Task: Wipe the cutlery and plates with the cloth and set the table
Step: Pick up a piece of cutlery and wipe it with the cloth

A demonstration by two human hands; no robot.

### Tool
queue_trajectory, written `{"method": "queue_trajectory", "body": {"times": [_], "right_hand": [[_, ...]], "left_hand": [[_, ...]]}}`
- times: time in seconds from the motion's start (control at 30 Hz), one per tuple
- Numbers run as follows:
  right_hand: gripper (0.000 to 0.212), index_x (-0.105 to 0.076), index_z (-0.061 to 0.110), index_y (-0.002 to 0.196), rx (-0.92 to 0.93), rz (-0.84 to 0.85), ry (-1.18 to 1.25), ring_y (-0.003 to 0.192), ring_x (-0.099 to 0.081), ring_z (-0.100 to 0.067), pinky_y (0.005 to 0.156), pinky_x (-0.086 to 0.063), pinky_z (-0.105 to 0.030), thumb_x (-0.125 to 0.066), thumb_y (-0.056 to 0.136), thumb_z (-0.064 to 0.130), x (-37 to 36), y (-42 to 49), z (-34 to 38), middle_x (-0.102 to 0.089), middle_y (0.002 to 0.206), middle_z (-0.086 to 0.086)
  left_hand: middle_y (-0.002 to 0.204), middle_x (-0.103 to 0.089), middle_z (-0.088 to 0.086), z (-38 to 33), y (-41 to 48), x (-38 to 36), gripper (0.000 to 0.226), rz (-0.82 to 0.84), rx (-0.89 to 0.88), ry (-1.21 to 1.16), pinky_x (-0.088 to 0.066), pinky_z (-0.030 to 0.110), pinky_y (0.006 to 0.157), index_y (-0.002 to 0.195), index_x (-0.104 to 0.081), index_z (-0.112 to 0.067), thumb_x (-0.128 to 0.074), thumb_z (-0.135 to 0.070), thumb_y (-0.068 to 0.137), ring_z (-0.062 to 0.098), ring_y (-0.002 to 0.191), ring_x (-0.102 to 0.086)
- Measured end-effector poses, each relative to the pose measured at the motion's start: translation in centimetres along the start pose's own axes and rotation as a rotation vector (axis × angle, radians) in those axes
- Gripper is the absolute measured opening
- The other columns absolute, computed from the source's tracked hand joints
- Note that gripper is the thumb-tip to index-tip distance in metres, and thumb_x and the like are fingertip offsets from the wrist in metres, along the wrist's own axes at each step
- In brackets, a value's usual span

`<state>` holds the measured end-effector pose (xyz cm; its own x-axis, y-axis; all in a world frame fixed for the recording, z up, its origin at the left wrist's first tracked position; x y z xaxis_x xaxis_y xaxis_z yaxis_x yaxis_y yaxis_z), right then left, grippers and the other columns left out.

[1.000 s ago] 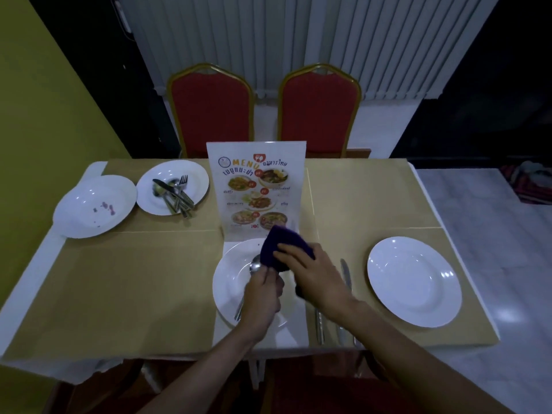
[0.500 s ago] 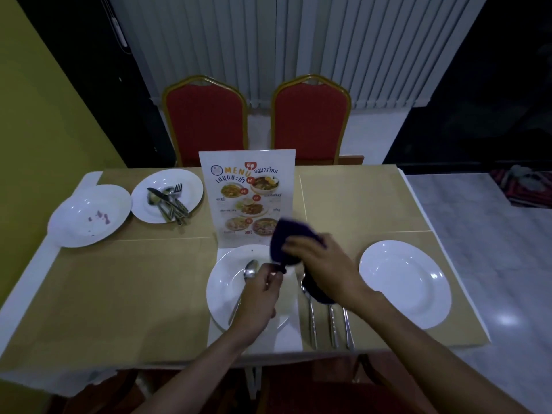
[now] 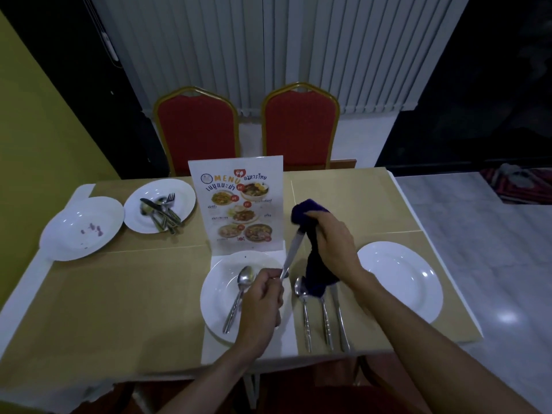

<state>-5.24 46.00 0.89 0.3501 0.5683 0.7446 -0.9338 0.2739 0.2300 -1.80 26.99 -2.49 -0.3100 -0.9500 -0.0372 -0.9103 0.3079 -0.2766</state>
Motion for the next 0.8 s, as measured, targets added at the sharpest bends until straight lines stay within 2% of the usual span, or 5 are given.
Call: {"method": "queue_trajectory", "body": {"times": [0.07,0.2,0.43,0.6,0.8], "right_hand": [[0.029,-0.056,0.023,0.12,-0.251,0.037,0.441,0.089,-0.063,-0.012,0.069,-0.049,-0.02,-0.042,0.099,0.008,0.2,0.7,-0.9,-0.066,0.108,0.003],[0.022,-0.066,0.013,0.111,-0.591,0.301,1.036,0.084,-0.07,-0.022,0.068,-0.056,-0.03,-0.057,0.092,0.019,-1.6,-0.7,-0.5,-0.071,0.103,-0.014],[0.033,-0.071,0.012,0.107,-0.465,0.386,0.892,0.089,-0.072,-0.027,0.076,-0.058,-0.031,-0.075,0.084,0.034,-1.4,-1.7,-0.7,-0.075,0.099,-0.01],[0.026,-0.073,0.015,0.095,-0.477,0.255,0.781,0.071,-0.069,-0.021,0.061,-0.055,-0.027,-0.077,0.082,0.037,-0.4,-2.5,-2.0,-0.075,0.084,-0.008],[0.031,-0.071,0.016,0.094,-0.446,0.293,0.712,0.078,-0.072,-0.03,0.076,-0.058,-0.044,-0.076,0.079,0.042,0.4,-2.8,-1.9,-0.075,0.087,-0.01]], "left_hand": [[0.061,-0.048,-0.006,-0.6,0.8,-0.2,0.018,0.01,0.005,-0.003,-0.027,0.017,0.039,0.1,-0.064,-0.019,-0.047,-0.011,0.1,0.003,0.046,-0.035],[0.063,-0.06,-0.002,-1.4,2.9,-0.9,0.019,0.021,0.069,0.008,-0.03,0.02,0.038,0.088,-0.065,-0.009,-0.055,-0.021,0.099,0.009,0.042,-0.046],[0.071,-0.069,0.006,-1.0,4.8,-1.9,0.031,0.142,0.307,-0.072,-0.056,0.033,0.064,0.089,-0.065,-0.001,-0.071,-0.031,0.088,0.017,0.06,-0.064],[0.115,-0.065,0.005,-3.4,7.5,-1.9,0.028,-0.05,0.092,-0.095,-0.052,0.034,0.091,0.116,-0.06,-0.015,-0.069,-0.018,0.09,0.019,0.107,-0.062],[0.085,-0.068,-0.012,-7.4,10.3,-5.1,0.007,-0.024,-0.058,0.137,-0.045,0.018,0.067,0.08,-0.07,-0.024,-0.074,-0.021,0.085,0.004,0.083,-0.062]]}}
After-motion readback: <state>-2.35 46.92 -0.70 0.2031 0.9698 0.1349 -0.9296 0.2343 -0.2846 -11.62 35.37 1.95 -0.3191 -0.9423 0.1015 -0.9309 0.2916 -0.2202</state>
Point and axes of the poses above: each hand's wrist, its own y-axis towards the middle knuckle, its own x-axis out of the back of the hand, z = x × y, the point moved 5 cm from there along y, towards the middle knuckle
